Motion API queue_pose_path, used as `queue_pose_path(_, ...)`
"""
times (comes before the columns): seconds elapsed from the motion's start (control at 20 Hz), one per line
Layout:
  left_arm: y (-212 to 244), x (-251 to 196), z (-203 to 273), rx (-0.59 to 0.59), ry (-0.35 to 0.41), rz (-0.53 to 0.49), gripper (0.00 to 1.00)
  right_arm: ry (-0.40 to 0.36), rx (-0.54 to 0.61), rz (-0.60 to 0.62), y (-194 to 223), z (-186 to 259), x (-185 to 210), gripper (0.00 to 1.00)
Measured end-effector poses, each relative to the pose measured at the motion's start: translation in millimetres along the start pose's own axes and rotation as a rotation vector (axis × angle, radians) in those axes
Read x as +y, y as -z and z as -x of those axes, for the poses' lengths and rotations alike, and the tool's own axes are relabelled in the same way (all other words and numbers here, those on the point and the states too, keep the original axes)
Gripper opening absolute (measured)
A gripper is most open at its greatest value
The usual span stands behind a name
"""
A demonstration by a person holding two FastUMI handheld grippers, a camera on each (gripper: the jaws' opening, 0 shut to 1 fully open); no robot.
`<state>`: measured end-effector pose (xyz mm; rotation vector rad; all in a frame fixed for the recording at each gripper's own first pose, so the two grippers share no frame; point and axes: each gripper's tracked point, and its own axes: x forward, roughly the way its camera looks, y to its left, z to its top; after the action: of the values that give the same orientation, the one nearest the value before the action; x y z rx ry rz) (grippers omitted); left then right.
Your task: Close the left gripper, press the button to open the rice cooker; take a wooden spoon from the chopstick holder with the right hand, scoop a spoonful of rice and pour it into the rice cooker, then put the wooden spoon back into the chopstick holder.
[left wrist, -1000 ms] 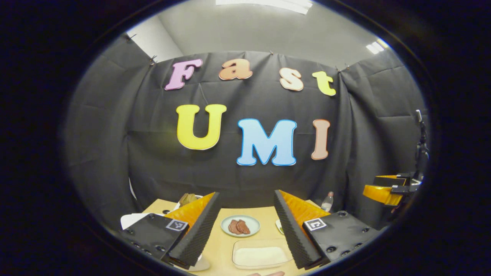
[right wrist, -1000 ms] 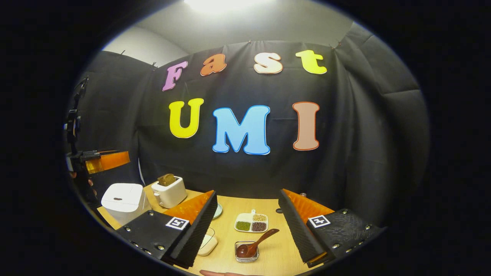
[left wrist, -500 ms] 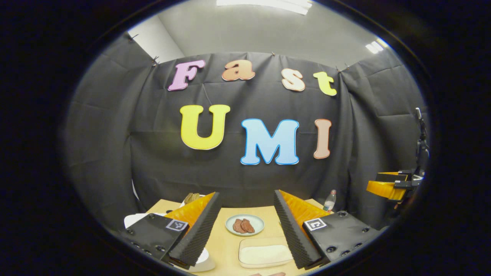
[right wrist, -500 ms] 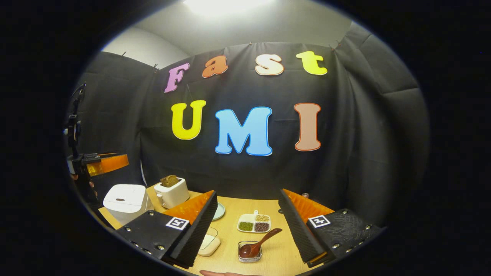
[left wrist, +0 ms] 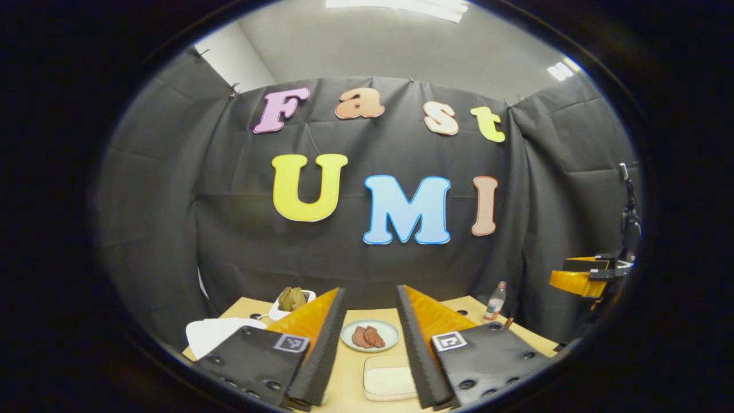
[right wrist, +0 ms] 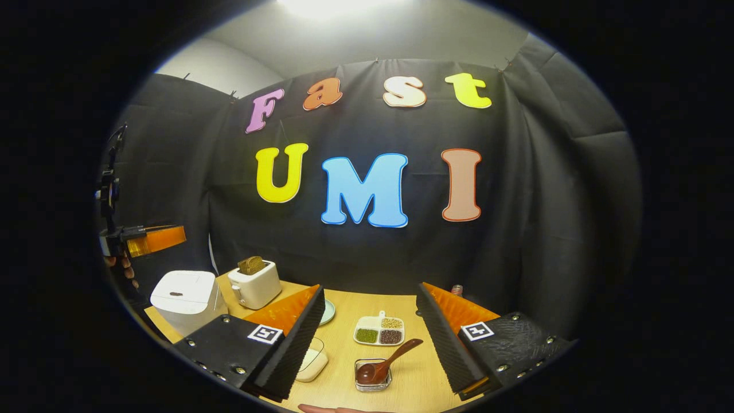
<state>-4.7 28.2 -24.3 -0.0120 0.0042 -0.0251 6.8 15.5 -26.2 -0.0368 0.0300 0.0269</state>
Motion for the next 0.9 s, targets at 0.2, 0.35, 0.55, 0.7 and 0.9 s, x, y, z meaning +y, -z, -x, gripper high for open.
queue_pose_path(0.2, 2.2, 11.4, 2.7, -0.009, -0.012, 0.002, 0.05, -0.001, 0.004, 0.003, 3.3, -0.9, 0.6, 0.98)
queue_pose_path(0.35, 7.6, 12.5, 9.6, -0.003, 0.02, 0.021, 0.07, -0.001, 0.009, -0.003, 6.7, -2.5, -1.5, 0.98)
queue_pose_path(0.55, 31.5, 51.8, 18.0, 0.001, -0.053, -0.011, 0.07, -0.001, 0.014, -0.015, 13.9, -4.4, -4.3, 0.98)
queue_pose_path(0.7, 57.9, 83.9, 26.8, 0.018, -0.099, 0.007, 0.07, 0.002, 0.012, -0.03, 19.8, -4.8, -7.8, 0.98)
queue_pose_path(0.9, 105.3, 131.1, 31.2, 0.06, -0.149, 0.019, 0.07, 0.036, -0.017, -0.057, 28.3, -5.3, -17.2, 0.98)
